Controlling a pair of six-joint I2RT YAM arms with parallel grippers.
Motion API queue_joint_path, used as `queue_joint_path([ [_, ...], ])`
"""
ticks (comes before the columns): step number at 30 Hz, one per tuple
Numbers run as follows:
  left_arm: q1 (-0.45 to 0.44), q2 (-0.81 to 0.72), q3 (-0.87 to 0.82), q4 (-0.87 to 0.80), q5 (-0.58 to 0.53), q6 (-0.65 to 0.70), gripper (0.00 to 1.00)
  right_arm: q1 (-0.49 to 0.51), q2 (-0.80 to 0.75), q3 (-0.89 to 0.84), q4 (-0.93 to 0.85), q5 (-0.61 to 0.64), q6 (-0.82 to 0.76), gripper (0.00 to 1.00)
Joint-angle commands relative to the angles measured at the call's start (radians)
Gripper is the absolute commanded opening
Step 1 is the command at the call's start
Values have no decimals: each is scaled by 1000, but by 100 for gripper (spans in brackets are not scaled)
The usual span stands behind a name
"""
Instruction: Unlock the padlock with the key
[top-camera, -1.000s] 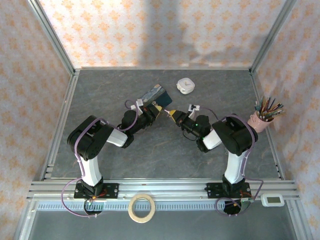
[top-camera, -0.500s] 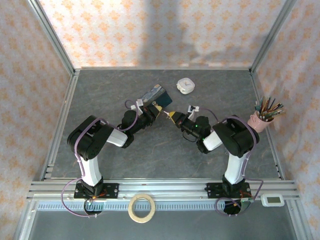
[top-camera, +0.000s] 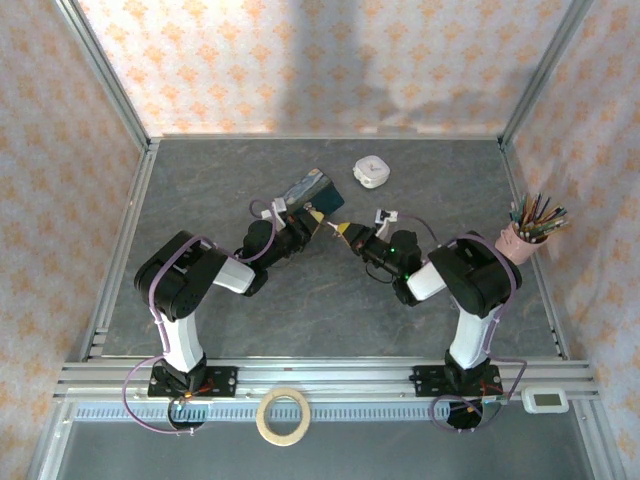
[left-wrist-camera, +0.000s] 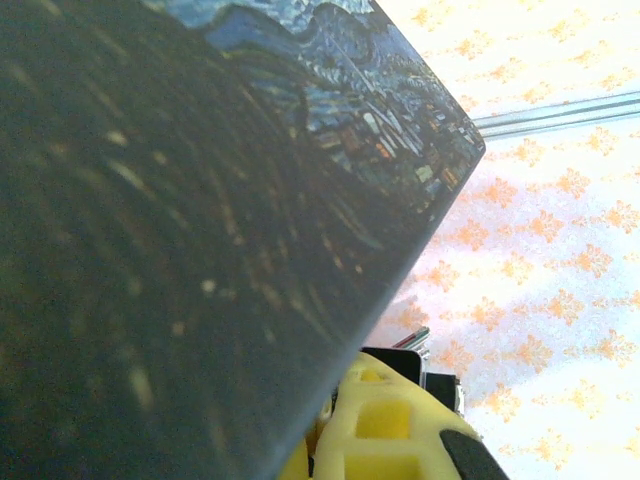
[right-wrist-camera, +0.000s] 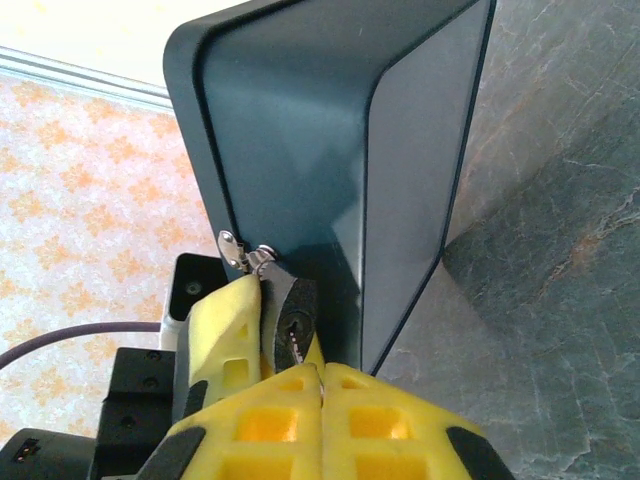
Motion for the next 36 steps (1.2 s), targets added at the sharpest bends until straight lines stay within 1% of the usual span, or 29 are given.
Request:
queue_joint_path([
  [1,-13,-41,11,48,60,26,0,6,-13,53,-28,-25,-60,0],
  [7,-19,-68,6,5,82,47,0,5,-23,86,-75,-25,-122,0],
  [13,-18,-63,23,-5,133,59,0,-7,-21,151,-155,-80,-209,0],
  [17,-19,-70,41,-71,164,103,0,-28,-15,168,-164,-111,-225,0],
  [22,-18,-70,30,-67,136,98,0,-4,-1,152,-114,-141,-135,0],
  [26,-22,-63,13,-10,70,69,0,13,11,93,-11,-120,8,0],
  [28,-28,-54,18,14,55,58,0,15,26,70,57,-102,81,0],
  [32,-40,-26,46,33,84,41,0,13,63,95,86,-97,143,0],
  [36,-43,-35,46,16,115,52,0,12,77,124,87,-109,128,0],
])
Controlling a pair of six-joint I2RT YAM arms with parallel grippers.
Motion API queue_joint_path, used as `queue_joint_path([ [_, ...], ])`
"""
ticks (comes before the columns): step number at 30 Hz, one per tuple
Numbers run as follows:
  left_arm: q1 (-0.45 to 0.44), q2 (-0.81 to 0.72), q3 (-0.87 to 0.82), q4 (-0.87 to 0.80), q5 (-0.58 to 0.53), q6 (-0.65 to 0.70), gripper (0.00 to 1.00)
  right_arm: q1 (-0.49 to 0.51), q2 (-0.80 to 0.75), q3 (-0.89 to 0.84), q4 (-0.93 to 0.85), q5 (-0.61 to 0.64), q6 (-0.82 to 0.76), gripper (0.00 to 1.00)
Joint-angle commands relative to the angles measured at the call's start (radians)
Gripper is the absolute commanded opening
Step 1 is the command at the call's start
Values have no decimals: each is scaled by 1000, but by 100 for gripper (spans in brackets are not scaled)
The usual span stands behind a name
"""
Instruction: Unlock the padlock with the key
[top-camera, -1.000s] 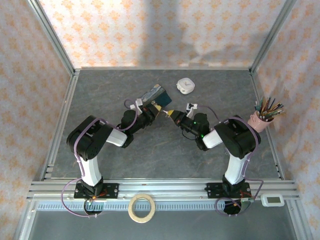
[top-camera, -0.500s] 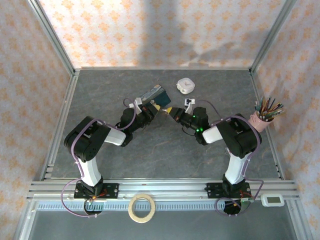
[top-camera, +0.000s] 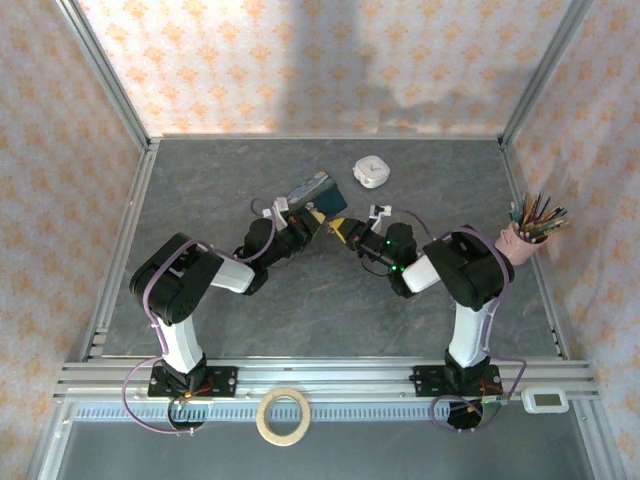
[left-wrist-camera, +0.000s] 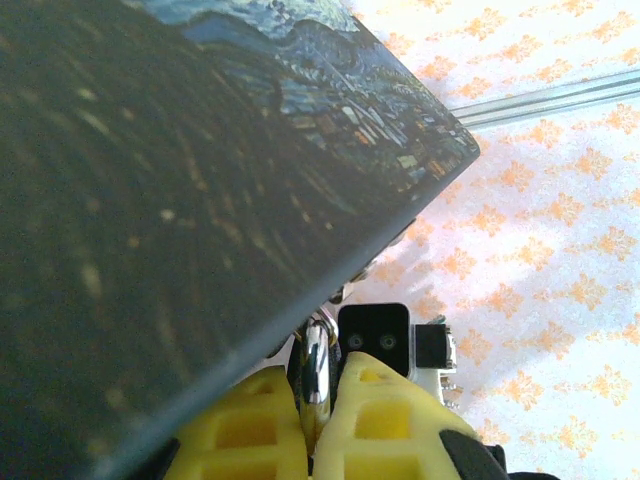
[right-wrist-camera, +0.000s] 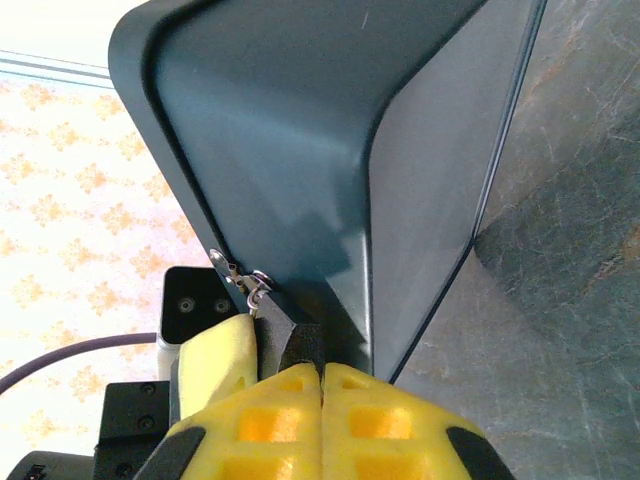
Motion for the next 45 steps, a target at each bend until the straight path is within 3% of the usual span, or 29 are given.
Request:
queue_joint_path([
  [1,-33,-6,34,76,113,10,0,21,0,45,60,-25,3,0],
  [5,-35,-25,23,35,116,44,0,21,-29,50,-26,-12,-44,0],
  [11,-20,-21,19,89,178,185,0,-6,-34,86,-165,-93,73,0],
  [16,-3,-6,10,165,290,341,0,-50,-24,89,-70,-259,335,0],
  [20,6,55,1,347,350,316,0,-68,-40,96,7,-344,591,0],
  [25,13,123,-20,498,352,274,0,-72,2,96,306,-327,983,0],
  [29,12,138,-23,516,358,295,0,-64,43,97,405,-292,1086,0],
  [36,12,129,-14,475,358,337,0,-55,99,61,469,-252,1090,0],
  [45,13,55,-35,350,246,379,0,-56,10,54,133,-238,636,1],
])
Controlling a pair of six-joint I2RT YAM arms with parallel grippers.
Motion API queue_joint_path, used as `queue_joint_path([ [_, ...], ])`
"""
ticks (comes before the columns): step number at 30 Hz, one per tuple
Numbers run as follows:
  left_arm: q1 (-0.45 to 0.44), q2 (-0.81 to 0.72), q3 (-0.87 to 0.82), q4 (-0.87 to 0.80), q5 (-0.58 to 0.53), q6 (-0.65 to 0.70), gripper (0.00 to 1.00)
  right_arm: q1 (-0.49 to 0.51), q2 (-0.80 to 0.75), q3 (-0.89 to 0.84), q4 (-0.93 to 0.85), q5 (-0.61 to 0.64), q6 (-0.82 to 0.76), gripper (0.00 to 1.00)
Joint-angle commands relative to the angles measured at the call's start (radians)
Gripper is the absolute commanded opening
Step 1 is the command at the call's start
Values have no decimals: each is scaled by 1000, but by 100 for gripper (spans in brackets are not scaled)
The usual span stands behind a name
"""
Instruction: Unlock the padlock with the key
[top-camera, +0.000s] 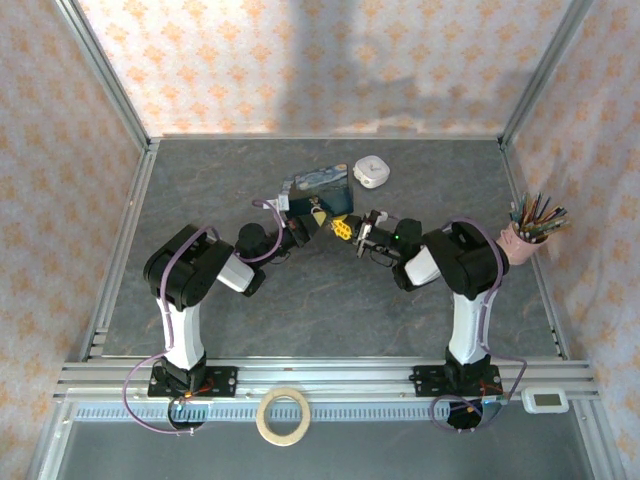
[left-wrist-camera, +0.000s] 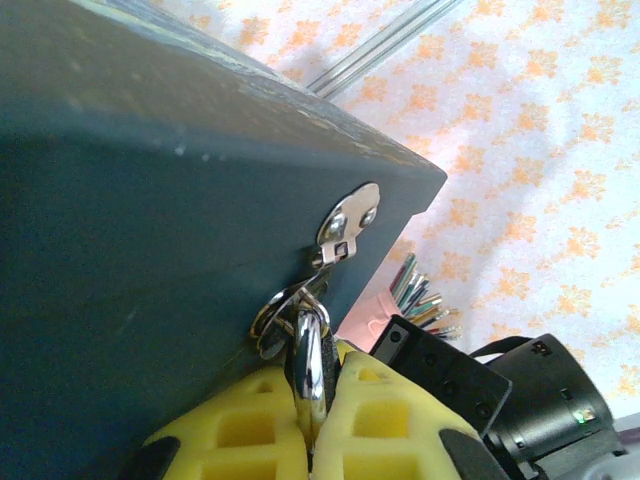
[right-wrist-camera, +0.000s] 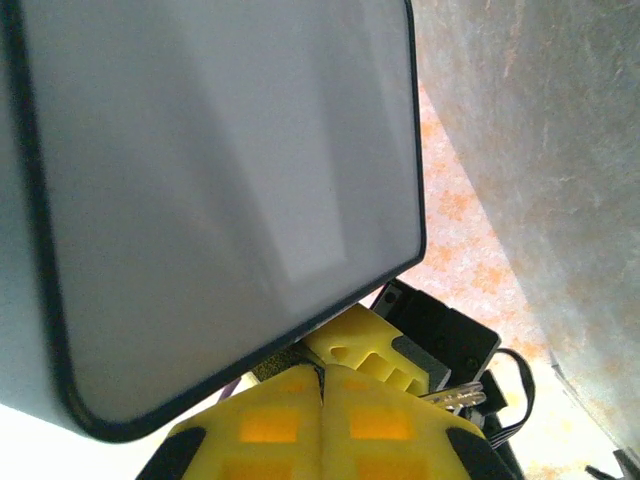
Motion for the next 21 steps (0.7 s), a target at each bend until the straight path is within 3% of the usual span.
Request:
queue_joint_path([
  [1,-42,-74,-18,-32,40,73,0,25,-71,3,-39,45,-112,5],
  [7,-42,-127,-36,-175,-84,61,0,25,-129,-6,-277,111,-367,28],
  [14,-53,-168,-34,-314,-190,62,0,26,-188,-13,-484,150,-579,40],
  [21,-94,-180,-9,-494,-315,157,0,26,-295,-12,-838,272,-849,44],
])
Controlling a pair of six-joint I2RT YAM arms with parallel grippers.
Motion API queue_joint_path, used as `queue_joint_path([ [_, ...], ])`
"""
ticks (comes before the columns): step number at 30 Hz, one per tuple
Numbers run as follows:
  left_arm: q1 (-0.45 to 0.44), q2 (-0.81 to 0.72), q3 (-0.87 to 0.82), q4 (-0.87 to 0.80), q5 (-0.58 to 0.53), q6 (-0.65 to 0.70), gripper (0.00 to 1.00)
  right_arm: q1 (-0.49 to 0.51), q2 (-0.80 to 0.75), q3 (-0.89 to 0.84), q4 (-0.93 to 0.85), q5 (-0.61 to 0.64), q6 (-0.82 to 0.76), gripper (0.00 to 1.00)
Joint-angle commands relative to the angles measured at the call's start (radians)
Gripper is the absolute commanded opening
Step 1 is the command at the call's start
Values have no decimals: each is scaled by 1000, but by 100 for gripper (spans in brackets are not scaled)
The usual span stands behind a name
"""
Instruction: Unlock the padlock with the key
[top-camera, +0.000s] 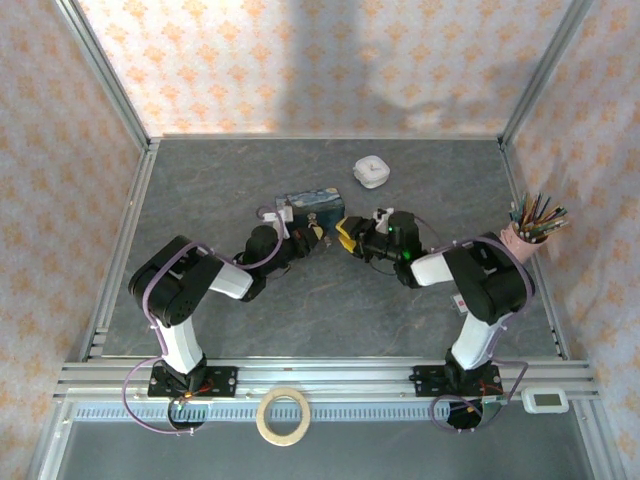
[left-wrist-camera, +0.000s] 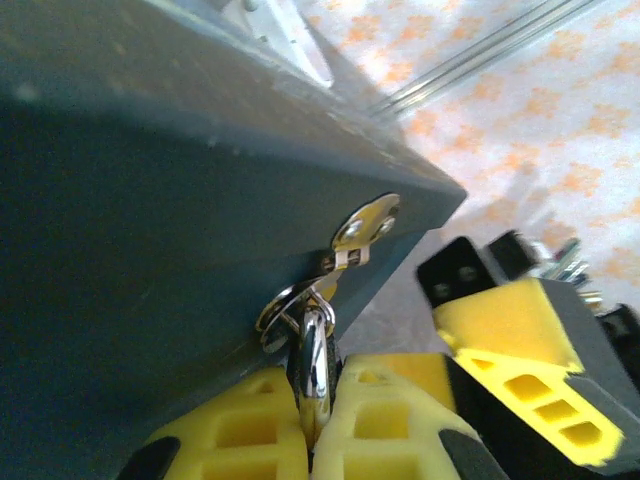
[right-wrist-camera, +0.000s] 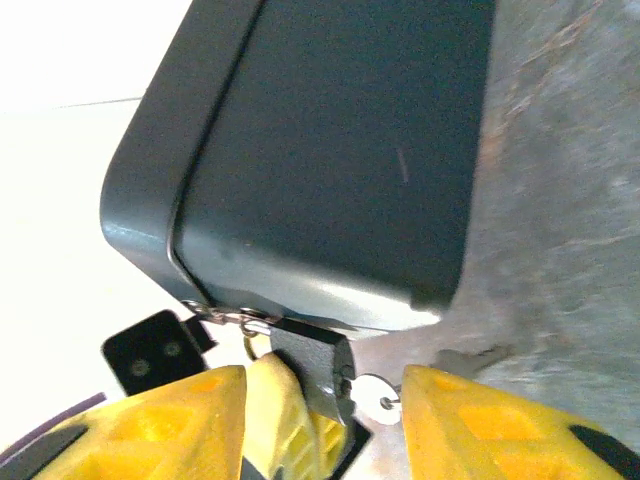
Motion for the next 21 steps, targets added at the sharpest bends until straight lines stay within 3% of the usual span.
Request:
queue_joint_path([
  [1,-29,-44,36,-79,-103,101,0,4,-80,-3,-241,110,-224,44],
  [11,-51,9,57,-171,-172,184,4,40,-234,97,-606,311,-611,44],
  [13,-49,12,69,-193,-172,198,10,41,-264,104,-624,337,-647,45],
  [17,-37,-1,87,-222,-166,202,33,42,-295,123,-650,362,-713,45],
  [21,-10,-43,58,-202,-153,151,44,53,-298,146,-682,360,-764,48],
])
